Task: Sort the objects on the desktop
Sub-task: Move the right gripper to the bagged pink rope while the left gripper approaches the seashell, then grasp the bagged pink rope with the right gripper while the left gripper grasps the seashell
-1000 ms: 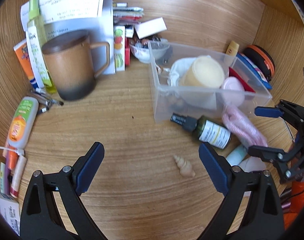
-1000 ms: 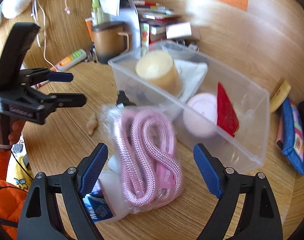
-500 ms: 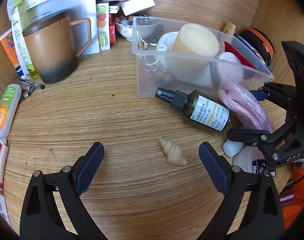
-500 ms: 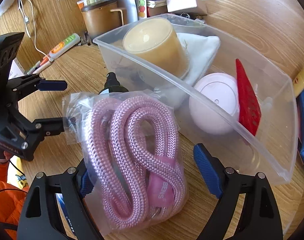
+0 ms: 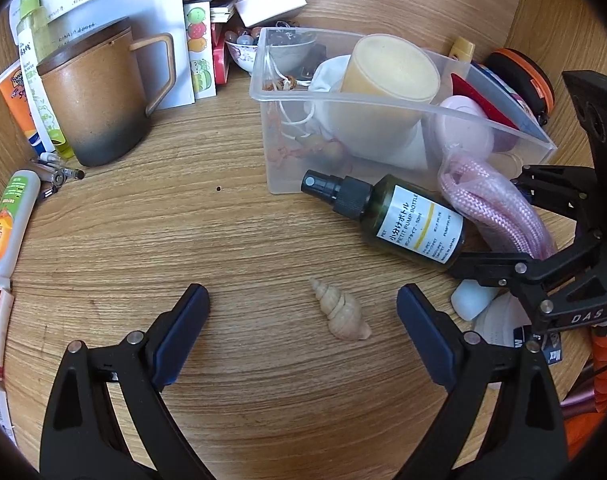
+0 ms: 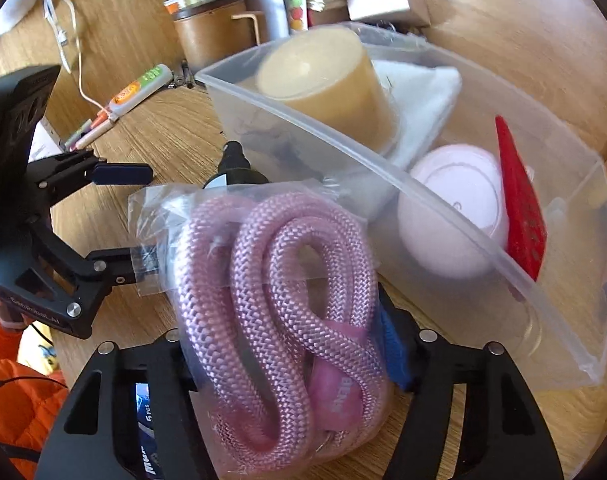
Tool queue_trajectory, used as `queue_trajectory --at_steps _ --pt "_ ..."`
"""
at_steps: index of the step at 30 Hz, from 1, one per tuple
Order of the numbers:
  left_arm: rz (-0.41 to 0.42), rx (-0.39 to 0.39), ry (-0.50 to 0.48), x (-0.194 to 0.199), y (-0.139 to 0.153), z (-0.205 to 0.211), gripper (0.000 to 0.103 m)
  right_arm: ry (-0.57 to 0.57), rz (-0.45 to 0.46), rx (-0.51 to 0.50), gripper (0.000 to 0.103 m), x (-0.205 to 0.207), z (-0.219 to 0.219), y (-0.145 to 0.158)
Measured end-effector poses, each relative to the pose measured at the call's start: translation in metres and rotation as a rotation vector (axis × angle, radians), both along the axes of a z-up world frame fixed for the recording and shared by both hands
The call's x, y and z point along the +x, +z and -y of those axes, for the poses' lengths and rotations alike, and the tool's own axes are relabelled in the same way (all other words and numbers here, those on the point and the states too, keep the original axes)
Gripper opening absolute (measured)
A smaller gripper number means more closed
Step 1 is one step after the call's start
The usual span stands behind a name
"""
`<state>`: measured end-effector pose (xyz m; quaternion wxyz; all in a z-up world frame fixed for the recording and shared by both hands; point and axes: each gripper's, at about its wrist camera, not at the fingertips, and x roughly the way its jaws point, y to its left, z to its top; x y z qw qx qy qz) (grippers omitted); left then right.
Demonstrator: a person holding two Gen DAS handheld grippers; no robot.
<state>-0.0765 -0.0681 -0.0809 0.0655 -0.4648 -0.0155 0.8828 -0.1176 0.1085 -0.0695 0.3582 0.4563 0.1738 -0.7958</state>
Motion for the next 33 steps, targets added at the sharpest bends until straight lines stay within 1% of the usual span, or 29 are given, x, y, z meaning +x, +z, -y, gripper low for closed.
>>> queue_trajectory --at_steps 2,3,4,7,8,11,12,15,17,20,25,29,31,33 --pt "-0.005 -0.009 -0.004 0.001 0.0 -0.002 0.094 0.01 -0.029 0.01 0.056 0.004 0.001 0.001" --pt "-0.008 -0.022 -0.006 0.002 -0.001 -0.003 0.091 0.011 -0.035 0.01 0.056 0.004 0.001 0.002" --pt "-0.011 -0.03 -0.009 0.002 0.0 -0.004 0.086 0.01 -0.039 0.006 0.054 0.004 0.001 0.003" --pt "-0.018 -0.035 -0.023 0.004 0.001 -0.006 0.079 0.001 -0.037 -0.015 0.05 0.002 -0.003 0.006" --pt "-0.019 -0.035 -0.024 0.005 0.001 -0.006 0.077 -0.001 -0.036 -0.021 0.048 0.001 -0.004 0.007" --pt "-0.025 -0.037 -0.029 0.006 0.001 -0.007 0.071 -0.008 -0.041 -0.034 0.046 0.002 -0.006 0.01" --pt "-0.028 -0.042 -0.033 0.007 0.001 -0.008 0.068 -0.009 -0.042 -0.038 0.045 0.002 -0.008 0.011" --pt "-0.032 -0.055 -0.048 0.009 0.001 -0.011 0.065 -0.012 -0.046 -0.051 0.043 0.005 -0.005 0.012" --pt "-0.036 -0.058 -0.055 0.01 0.002 -0.013 0.062 -0.026 -0.051 -0.063 0.039 0.006 -0.007 0.014" --pt "-0.04 -0.061 -0.06 0.009 0.002 -0.015 0.05 -0.039 -0.063 -0.081 0.033 0.007 -0.011 0.02" --pt "-0.049 -0.075 -0.06 0.008 0.002 -0.018 0.038 -0.053 -0.085 -0.091 0.024 0.011 -0.019 0.028" --pt "-0.058 -0.08 -0.068 0.01 0.002 -0.021 0.027 -0.064 -0.086 -0.104 0.022 0.012 -0.025 0.03" --pt "-0.062 -0.091 -0.062 0.01 0.002 -0.023 0.018 -0.073 -0.087 -0.109 0.022 0.012 -0.027 0.031" --pt "-0.062 -0.075 -0.058 0.011 0.002 -0.023 0.018 -0.079 -0.09 -0.113 0.021 0.012 -0.028 0.032"
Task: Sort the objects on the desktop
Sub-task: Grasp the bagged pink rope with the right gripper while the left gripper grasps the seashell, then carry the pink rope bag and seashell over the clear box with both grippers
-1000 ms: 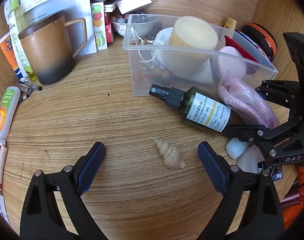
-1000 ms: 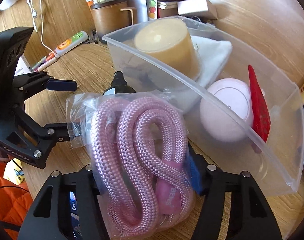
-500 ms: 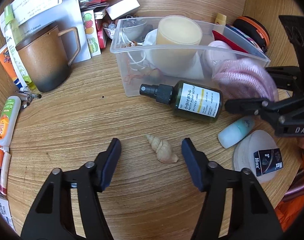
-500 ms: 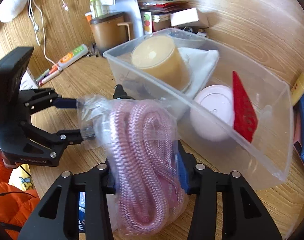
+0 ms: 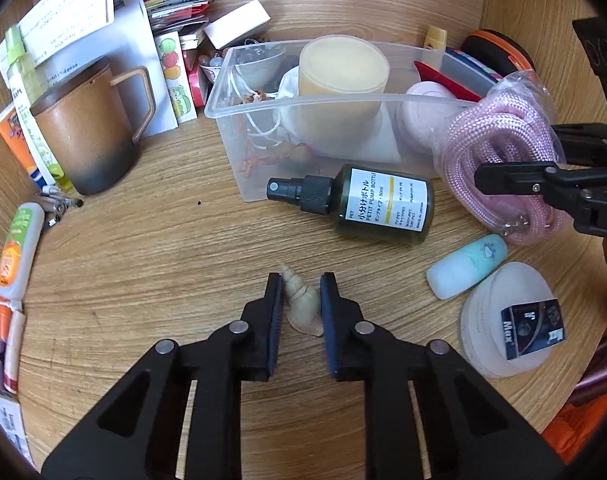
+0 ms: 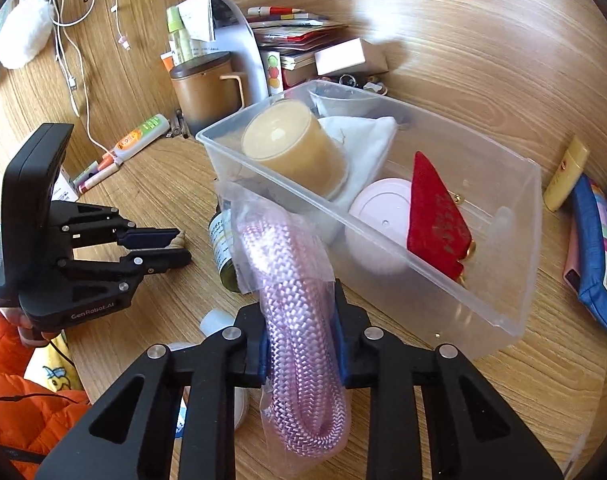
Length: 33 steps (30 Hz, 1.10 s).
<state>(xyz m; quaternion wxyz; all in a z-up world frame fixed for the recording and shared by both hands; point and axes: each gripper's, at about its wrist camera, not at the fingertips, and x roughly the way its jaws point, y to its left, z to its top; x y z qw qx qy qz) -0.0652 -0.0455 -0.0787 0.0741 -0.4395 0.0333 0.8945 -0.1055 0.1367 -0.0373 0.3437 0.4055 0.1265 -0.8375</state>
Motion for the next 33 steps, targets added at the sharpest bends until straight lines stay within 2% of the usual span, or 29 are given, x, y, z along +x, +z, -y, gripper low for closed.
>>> queue_trajectory --at_steps 9,16,33 --pt "-0.032 0.012 0.009 0.005 0.009 -0.001 0.018 0.007 -0.028 0.0 0.02 0.01 -0.006 0.007" --pt "-0.082 0.062 0.026 0.008 0.025 0.003 0.018 -0.008 -0.062 -0.012 0.019 0.015 -0.015 0.02" --pt "-0.189 0.099 0.03 0.007 0.063 0.02 0.018 -0.063 -0.176 -0.031 0.019 0.029 -0.036 0.066"
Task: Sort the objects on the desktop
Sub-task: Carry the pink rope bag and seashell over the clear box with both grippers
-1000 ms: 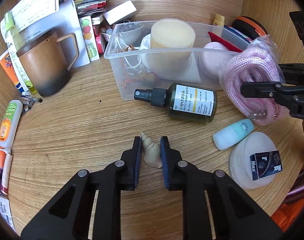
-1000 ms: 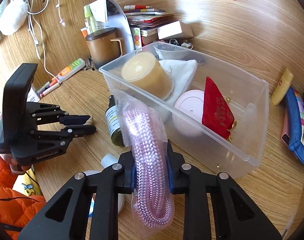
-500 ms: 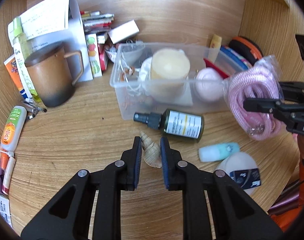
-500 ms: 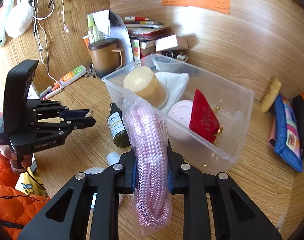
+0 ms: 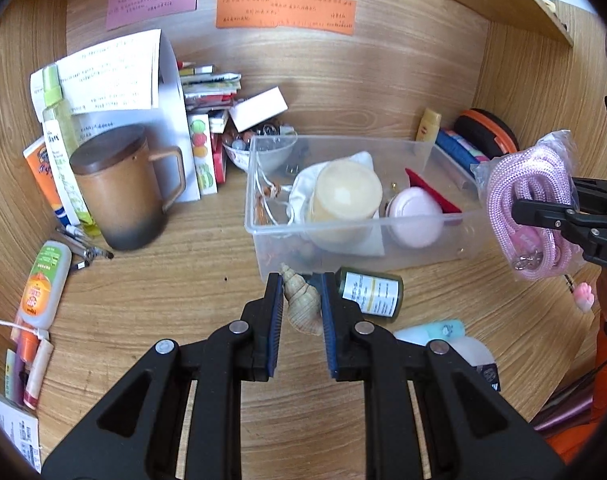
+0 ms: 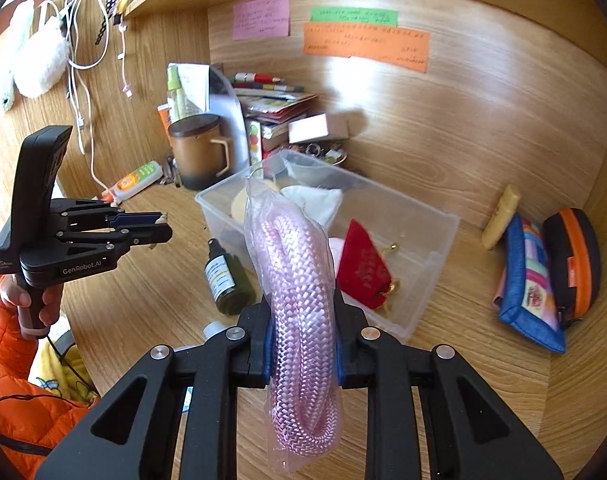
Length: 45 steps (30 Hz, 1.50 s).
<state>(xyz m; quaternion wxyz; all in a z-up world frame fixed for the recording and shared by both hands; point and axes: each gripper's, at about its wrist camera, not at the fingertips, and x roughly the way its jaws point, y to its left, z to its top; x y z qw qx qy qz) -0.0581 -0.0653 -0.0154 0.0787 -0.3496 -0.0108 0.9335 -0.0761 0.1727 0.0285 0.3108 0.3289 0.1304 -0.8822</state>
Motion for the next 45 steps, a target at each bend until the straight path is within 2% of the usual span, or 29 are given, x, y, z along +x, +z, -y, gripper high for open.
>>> queue_trajectory --at_steps 15,33,39,45 --pt "-0.038 0.006 -0.049 -0.033 0.019 0.002 0.018 -0.069 -0.018 -0.038 0.017 -0.031 -0.013 0.019" --pt "-0.018 -0.003 -0.068 -0.07 0.02 0.003 0.018 -0.107 -0.156 -0.043 0.017 -0.059 -0.006 0.057" --pt "0.008 -0.005 -0.075 -0.082 0.014 0.002 0.018 -0.102 -0.14 -0.044 0.017 -0.078 0.001 0.051" --pt "0.036 -0.003 -0.078 -0.091 0.006 0.003 0.018 -0.122 -0.077 -0.032 0.017 -0.105 0.005 0.03"
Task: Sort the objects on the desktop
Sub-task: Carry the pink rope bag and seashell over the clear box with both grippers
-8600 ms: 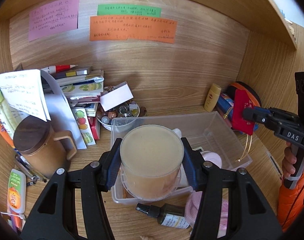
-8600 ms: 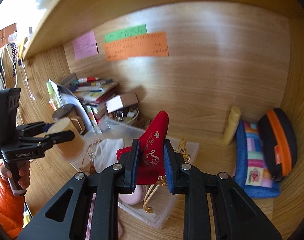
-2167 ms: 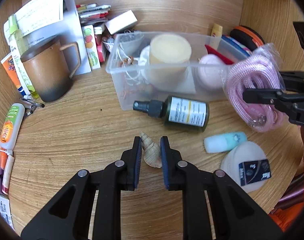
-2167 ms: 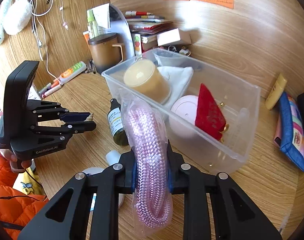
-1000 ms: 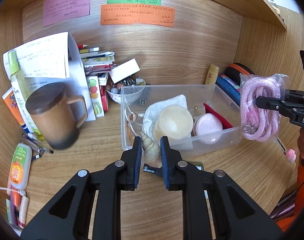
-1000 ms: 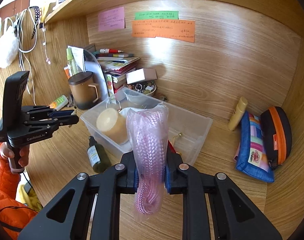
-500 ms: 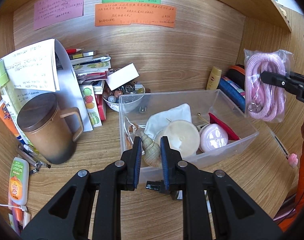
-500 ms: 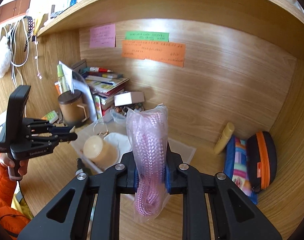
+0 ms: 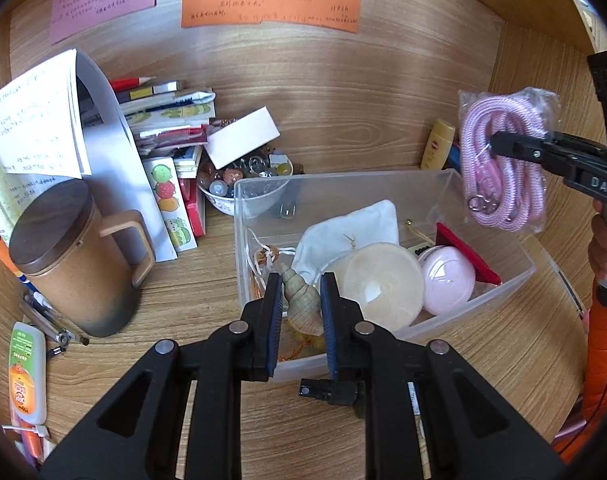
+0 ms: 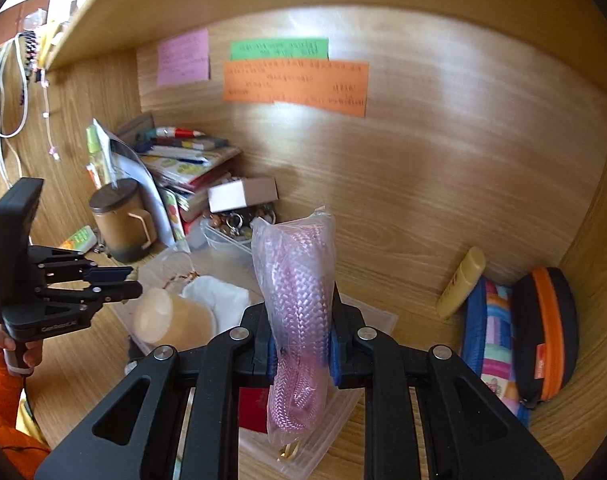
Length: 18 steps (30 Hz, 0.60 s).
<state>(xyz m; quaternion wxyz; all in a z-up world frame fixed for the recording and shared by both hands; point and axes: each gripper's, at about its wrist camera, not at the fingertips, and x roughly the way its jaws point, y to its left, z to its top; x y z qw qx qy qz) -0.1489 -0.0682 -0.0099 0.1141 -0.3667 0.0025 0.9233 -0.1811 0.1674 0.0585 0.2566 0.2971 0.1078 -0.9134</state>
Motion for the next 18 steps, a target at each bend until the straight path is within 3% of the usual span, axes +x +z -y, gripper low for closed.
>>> queue_trajectory --at_steps 18 --pt "0.051 -0.002 -0.012 -0.02 -0.018 -0.001 0.018 -0.024 0.146 0.035 0.017 -0.045 0.008 -0.052"
